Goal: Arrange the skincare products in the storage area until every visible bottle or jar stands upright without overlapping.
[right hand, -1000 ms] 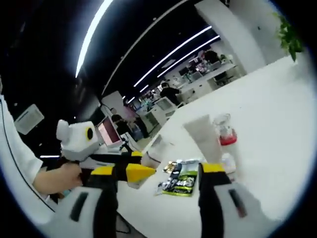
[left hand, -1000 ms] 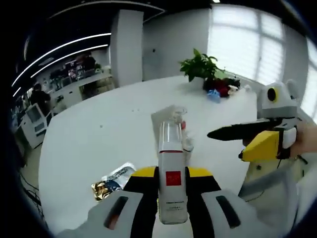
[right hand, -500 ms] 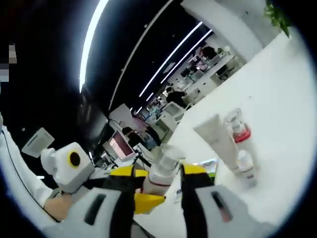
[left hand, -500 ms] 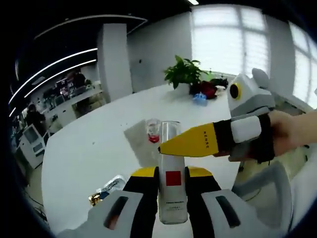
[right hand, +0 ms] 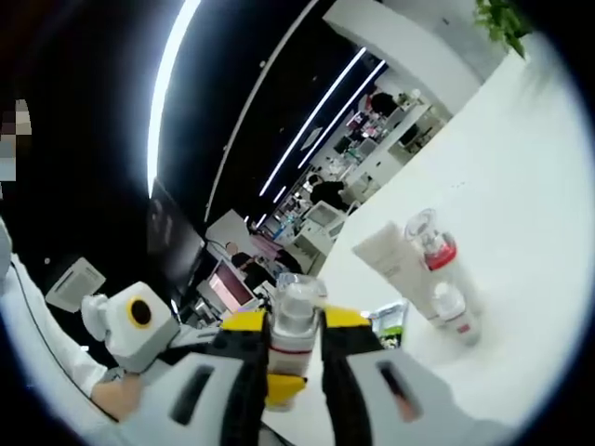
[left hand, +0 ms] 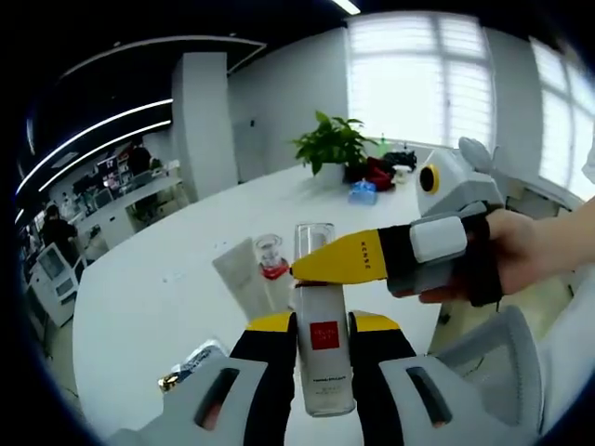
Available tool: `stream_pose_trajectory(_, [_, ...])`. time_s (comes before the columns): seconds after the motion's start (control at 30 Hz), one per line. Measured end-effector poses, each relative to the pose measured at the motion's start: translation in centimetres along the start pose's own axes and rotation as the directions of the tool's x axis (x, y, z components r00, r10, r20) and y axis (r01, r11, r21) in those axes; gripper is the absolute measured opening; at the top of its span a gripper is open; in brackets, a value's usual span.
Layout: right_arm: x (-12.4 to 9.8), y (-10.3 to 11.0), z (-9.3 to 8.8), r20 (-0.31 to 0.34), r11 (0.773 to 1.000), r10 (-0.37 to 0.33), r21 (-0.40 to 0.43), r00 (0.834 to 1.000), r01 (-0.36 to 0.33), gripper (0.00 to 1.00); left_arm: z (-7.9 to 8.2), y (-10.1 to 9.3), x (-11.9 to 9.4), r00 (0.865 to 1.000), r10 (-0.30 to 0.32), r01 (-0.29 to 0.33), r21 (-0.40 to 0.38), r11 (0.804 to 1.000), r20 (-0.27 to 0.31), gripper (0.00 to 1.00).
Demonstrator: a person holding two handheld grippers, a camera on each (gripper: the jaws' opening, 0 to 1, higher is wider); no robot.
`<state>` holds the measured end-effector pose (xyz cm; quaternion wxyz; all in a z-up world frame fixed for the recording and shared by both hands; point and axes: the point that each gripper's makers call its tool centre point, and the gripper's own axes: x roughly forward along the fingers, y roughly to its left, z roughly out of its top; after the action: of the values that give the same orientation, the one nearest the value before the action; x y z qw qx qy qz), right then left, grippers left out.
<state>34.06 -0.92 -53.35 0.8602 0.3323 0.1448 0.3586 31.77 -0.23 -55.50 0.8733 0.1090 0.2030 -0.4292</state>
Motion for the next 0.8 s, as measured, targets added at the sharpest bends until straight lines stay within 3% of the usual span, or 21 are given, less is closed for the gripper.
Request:
stream_pose_trajectory(0.07, [-0.2, 0.4, 0.0, -0.027, 0.998, 0.027, -0.057, 0.999, -0.029, 0.18, 0.0, -0.5, 0.1, 1.0, -0.031, 0.031, 0.001, 1.0, 0.001, 0.19])
stream_pose_trajectory(0.2, [-1.0, 1.6, -0.4, -0.132, 0.967, 0.082, -0.229, 0.988, -0.111, 0.18, -0.4, -2.2, 0.3, 0.983, -0.185, 0.185, -0.025, 0.982, -0.016, 0.21])
stream_pose_trajectory(0.33, [-1.9, 3.4, -1.0, -0.25, 0.911, 0.172, -0.329, 0.953, -0.251, 0.18, -0.4, -3.3, 0.2, 0.958, -0.285, 0.284, -0.026, 0.958, -0.022, 0.23])
stream_pose_trajectory(0.43, [-2.5, 4.1, -1.3, -0.324, 0.862, 0.202, -0.388, 0.924, -0.325, 0.18, -0.4, -4.1, 0.1, 0.93, -0.367, 0.367, -0.008, 0.93, -0.034, 0.23])
stream_pose_trajectory(0.53, [-2.9, 4.3, -1.4, -0.36, 0.832, 0.225, -0.414, 0.906, -0.371, 0.18, -0.2, -4.8, -0.1, 0.905, -0.425, 0.423, -0.041, 0.905, -0.024, 0.21])
stream_pose_trajectory(0.67, [-3.7, 4.9, -1.8, -0.415, 0.784, 0.258, -0.438, 0.873, -0.44, 0.18, -0.4, -5.8, -0.4, 0.865, -0.5, 0.5, -0.009, 0.866, -0.048, 0.2])
stream_pose_trajectory(0.8, [-4.2, 5.4, -1.6, -0.431, 0.766, 0.307, -0.417, 0.849, -0.489, 0.18, -0.9, -6.8, -0.5, 0.83, -0.549, 0.556, 0.073, 0.828, -0.1, 0.2])
